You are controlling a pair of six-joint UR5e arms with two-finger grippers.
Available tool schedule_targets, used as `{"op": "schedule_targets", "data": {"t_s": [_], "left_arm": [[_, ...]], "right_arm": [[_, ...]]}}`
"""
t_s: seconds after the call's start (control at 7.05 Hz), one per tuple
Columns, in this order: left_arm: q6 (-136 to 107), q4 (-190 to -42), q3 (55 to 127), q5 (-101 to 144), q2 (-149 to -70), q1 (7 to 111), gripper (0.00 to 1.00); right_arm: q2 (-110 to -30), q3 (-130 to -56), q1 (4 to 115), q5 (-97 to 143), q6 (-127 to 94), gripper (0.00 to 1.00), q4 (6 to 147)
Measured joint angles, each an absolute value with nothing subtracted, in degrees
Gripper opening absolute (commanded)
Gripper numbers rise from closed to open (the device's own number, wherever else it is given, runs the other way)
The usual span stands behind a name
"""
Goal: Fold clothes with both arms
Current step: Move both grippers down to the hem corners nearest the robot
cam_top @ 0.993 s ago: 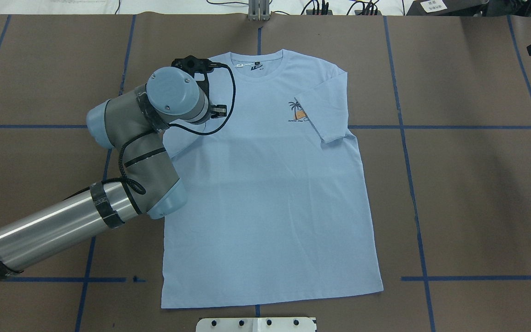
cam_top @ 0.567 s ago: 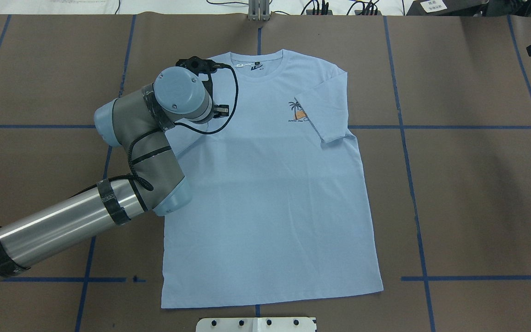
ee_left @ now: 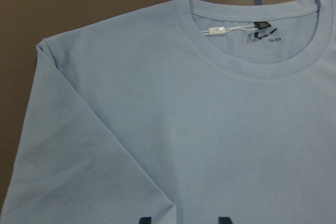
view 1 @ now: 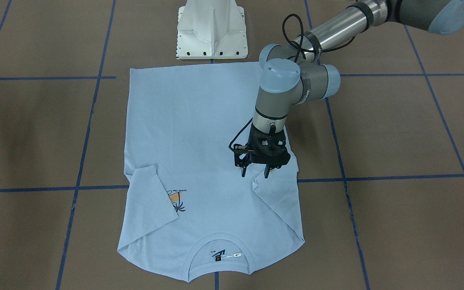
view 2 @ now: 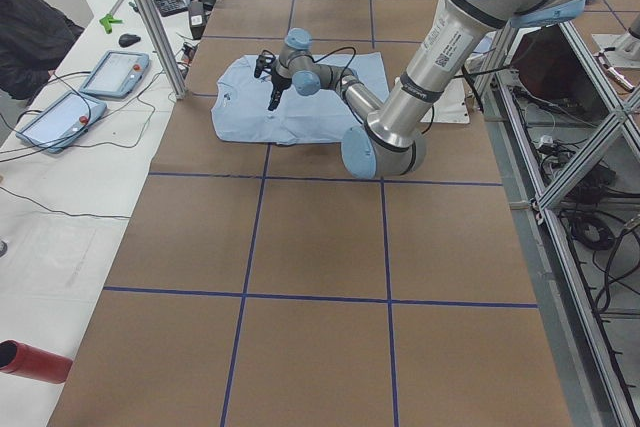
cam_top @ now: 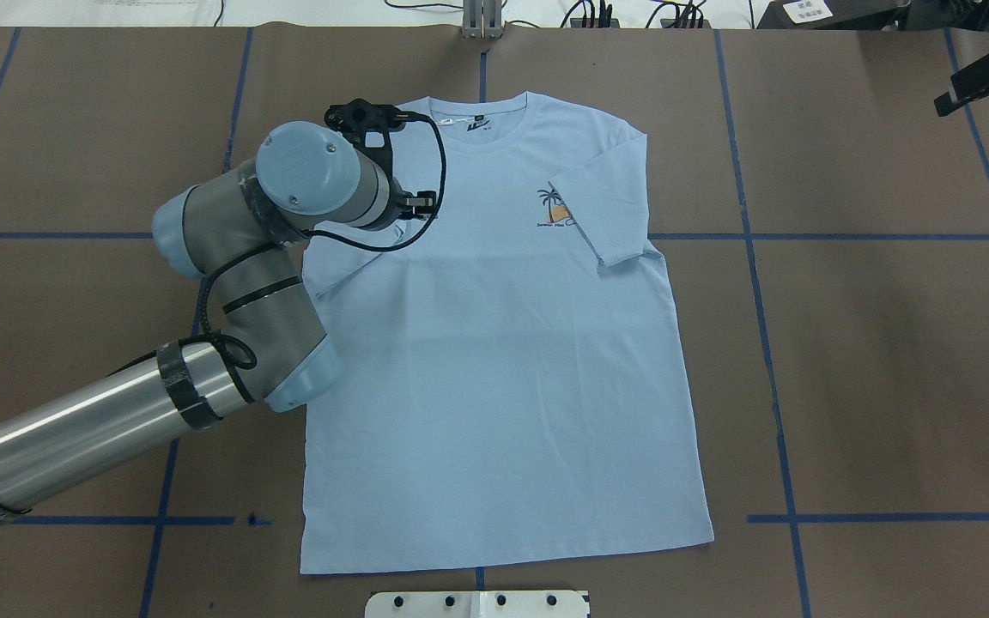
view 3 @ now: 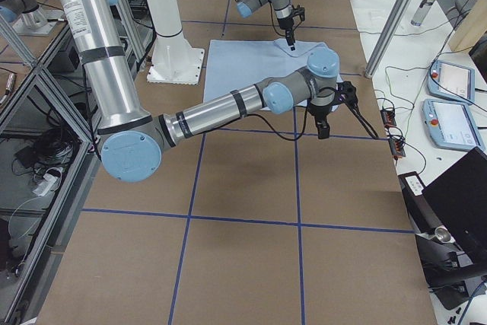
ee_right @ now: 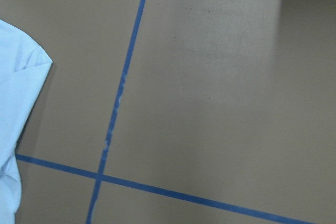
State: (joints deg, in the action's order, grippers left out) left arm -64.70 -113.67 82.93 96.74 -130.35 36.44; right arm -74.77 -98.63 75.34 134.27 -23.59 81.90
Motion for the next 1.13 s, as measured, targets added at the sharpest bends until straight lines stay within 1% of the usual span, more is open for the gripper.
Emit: {"op": "schedule_targets", "data": {"t_s": [0.28,0.43,0.71,0.85,0.99,1.13], "left_arm": [[-64.73,-113.78,91.34,97.75,-124.79,36.29,1.0],[-64.95,-113.88,94.9,98.33,-122.57,35.81,1.0],[-66.08,-113.99,103.31,98.53,-116.7,33.34,1.0],[-68.47,-113.99,107.68,98.42,-113.48,31.33,1.0],[-71.18,-114.02,111.21,98.12,-110.66,29.16,1.0],[-72.93,-114.08,114.36,96.87,-107.72,26.85,1.0]], "right_arm": [[-78.63,-109.1,66.05,127.46,-41.27,1.0,80.09],[-81.98,-113.36,60.93,124.22,-50.71,1.0,75.55],[-92.06,-117.21,52.54,119.12,-67.01,0.98,57.85],[-97.36,-119.77,47.63,114.66,-73.56,0.96,52.24],[-100.76,-122.06,41.94,108.83,-79.31,0.94,50.12],[-102.31,-123.69,35.75,102.25,-84.64,0.89,50.28]]}}
